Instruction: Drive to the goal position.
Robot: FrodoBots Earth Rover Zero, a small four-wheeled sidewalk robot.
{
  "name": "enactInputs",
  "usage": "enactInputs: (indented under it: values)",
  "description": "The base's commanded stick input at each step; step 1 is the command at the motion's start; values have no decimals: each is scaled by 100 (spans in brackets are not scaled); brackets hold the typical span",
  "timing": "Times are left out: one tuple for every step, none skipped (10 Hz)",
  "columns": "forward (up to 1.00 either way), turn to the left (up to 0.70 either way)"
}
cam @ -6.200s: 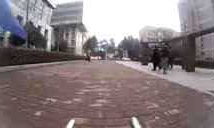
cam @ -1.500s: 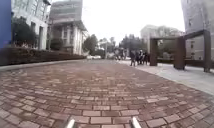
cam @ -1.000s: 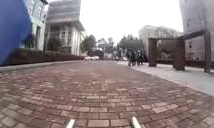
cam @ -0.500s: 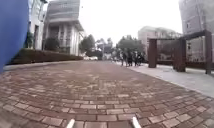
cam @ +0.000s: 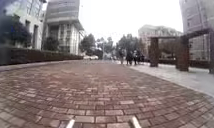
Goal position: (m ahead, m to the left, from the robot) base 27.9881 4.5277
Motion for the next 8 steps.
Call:
enactInputs:
  values:
    - [70,0]
    - [70,0]
    - [70,0]
    - [70,0]
    - [70,0]
    - [70,0]
    - [70,0]
    - [70,0]
